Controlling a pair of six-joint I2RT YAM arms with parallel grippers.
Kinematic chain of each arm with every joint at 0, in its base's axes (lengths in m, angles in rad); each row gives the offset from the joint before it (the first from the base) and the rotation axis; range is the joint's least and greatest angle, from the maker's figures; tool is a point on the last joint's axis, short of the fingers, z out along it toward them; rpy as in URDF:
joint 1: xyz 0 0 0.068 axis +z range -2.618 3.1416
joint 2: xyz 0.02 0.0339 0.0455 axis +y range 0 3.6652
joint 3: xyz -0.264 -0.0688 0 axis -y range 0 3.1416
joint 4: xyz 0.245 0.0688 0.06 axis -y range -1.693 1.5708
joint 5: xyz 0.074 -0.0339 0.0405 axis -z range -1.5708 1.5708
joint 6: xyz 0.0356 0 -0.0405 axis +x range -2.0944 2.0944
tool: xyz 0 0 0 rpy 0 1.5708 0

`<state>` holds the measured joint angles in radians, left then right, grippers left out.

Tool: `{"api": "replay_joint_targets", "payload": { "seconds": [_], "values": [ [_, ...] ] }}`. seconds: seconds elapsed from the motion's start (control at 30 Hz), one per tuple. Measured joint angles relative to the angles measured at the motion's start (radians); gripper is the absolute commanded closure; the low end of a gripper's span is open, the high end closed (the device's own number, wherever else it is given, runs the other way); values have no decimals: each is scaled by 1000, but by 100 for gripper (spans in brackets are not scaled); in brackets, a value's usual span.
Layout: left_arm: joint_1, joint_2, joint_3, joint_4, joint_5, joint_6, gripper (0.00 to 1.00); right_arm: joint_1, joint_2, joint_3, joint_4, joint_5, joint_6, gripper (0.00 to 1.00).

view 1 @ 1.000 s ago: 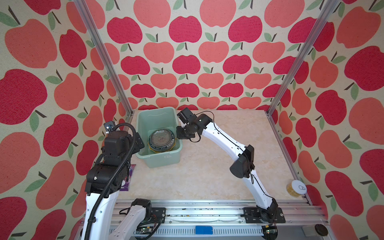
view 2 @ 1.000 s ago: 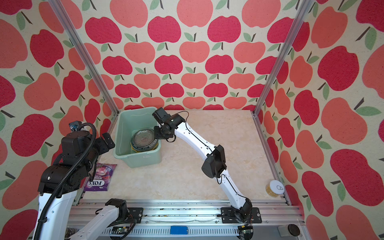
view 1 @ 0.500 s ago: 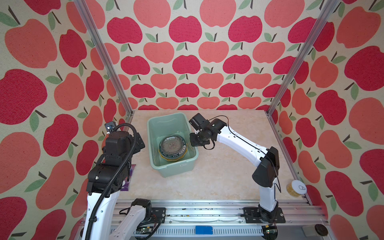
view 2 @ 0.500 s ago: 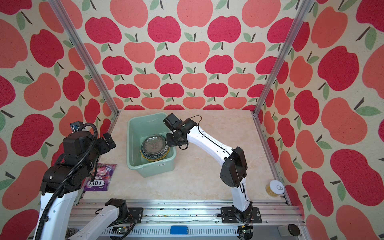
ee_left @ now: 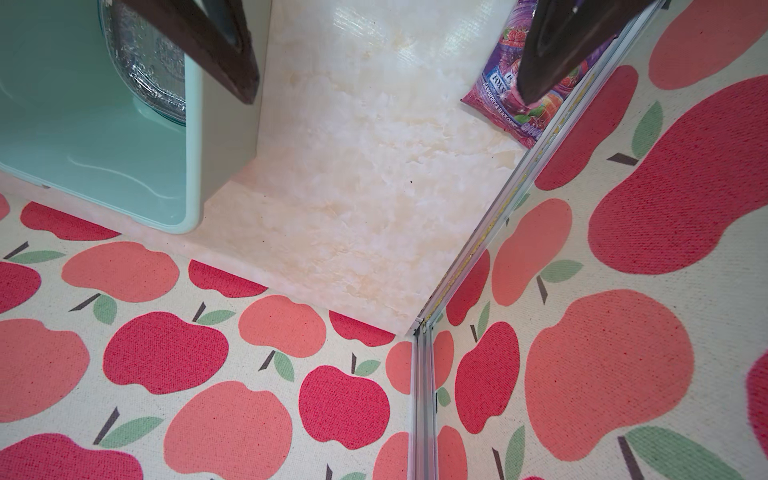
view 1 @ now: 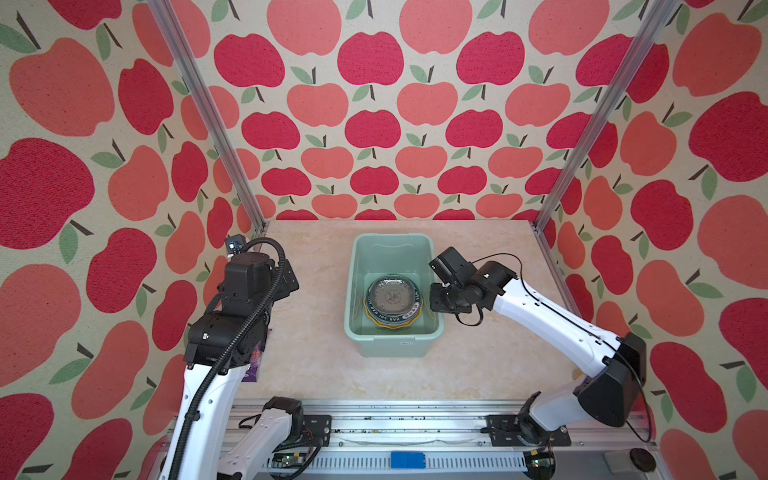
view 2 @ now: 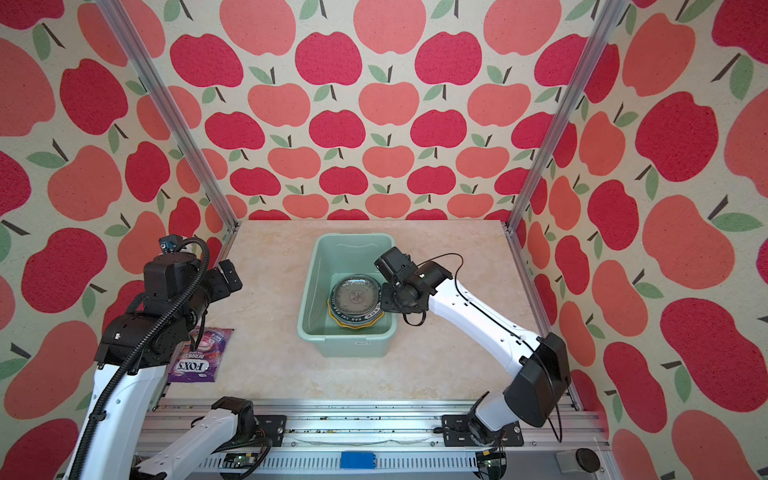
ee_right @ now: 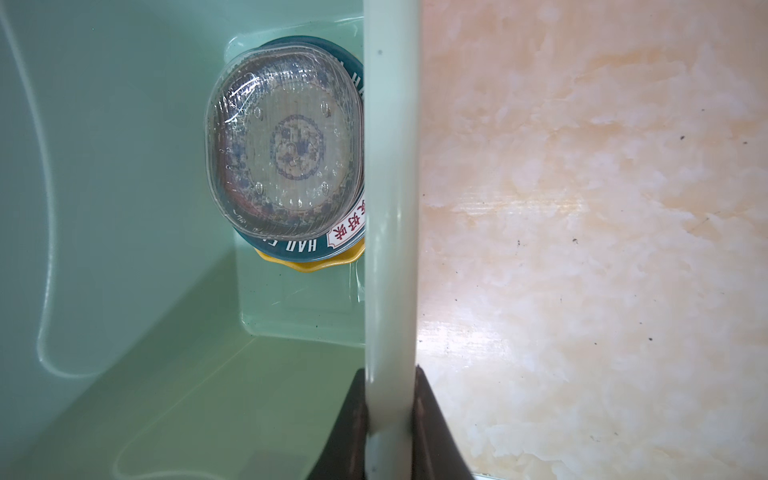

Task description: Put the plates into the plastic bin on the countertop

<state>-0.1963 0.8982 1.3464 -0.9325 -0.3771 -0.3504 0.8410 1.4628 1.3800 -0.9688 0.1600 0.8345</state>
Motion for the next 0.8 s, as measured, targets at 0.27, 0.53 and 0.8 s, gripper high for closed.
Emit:
{"api": "replay_joint_targets", "payload": {
  "seconds": [0.27,0.53,0.8],
  "values": [
    [-58,21,0,32,-3,3,1,-11,-77,-64,-5,6,9,76],
    [-7,69,0,143,80,65,1,-62,-73,153,-17,-4,-109,42],
    [68,134,-127,394,132,145,1,-333,-75,288,69,-52,-352,30]
  ]
}}
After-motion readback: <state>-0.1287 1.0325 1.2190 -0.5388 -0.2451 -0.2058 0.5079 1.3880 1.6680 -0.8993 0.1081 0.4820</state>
